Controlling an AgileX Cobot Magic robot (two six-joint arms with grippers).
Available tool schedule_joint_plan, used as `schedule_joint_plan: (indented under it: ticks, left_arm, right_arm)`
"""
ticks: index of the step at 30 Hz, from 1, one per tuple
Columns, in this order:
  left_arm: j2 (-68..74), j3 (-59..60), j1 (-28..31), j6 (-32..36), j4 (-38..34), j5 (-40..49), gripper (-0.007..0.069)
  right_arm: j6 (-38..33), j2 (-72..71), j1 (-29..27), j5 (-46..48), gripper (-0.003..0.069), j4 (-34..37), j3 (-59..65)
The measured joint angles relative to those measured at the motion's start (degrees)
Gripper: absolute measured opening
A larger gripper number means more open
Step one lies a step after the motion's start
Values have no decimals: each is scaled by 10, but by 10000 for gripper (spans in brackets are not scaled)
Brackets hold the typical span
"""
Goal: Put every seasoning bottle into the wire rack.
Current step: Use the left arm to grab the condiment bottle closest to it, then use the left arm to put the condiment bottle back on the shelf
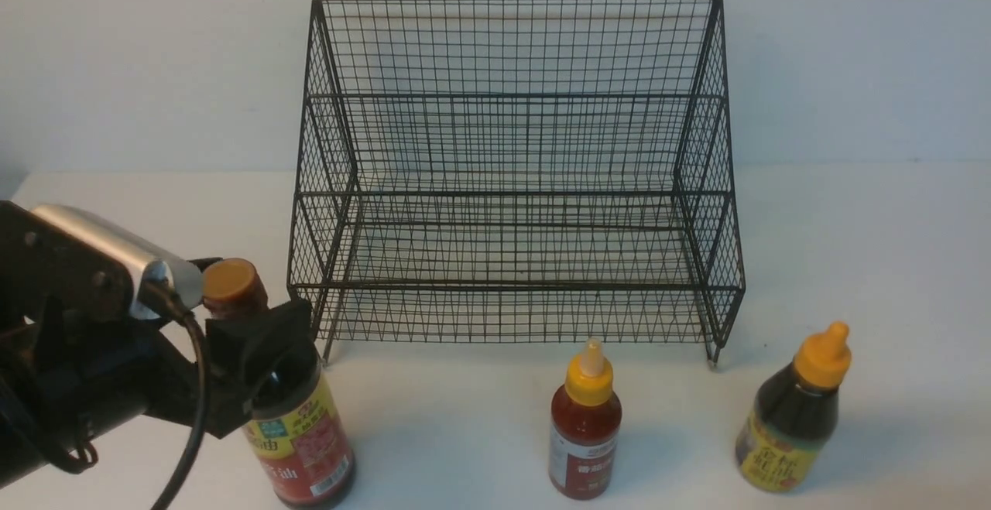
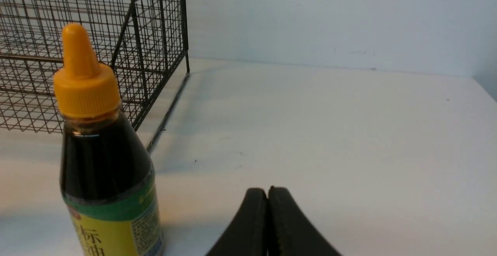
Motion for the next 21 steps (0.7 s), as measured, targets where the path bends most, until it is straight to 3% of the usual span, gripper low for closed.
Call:
schedule_joint_plan:
  ticks: [3,5,6,7,10,15,16,20,21]
  left_arm:
    - [16,0,0,1,0,0,492]
    - [21,0,0,-2,-1,0,366]
    - [21,0,0,-3,-1,0,340]
    - [20,-1,0,-1,1,0,254]
    - [9,-6,0,-9,12,-5,262]
    - [-43,-68,-1,-104,37,-24,262]
    - [-56,-124,-1,-172,56,-21,262]
    - [-52,-210,-1,-279,103,11,262]
    - [-40,-257,-1,-342,123,34,262]
  right_arm:
    - [0,0,0,0,-15,0,0]
    - [0,0,0,0,-15,0,0]
    - [0,0,0,0,-15,0,0]
    - [2,0,0,0,-15,0,0]
    - [1,0,0,0,-15,0,0]
    - [1,0,0,0,-15,0,0]
    - [1,0,0,0,-15,0,0]
    - [1,0,0,0,-15,0,0]
    - [1,0,0,0,-15,0,0]
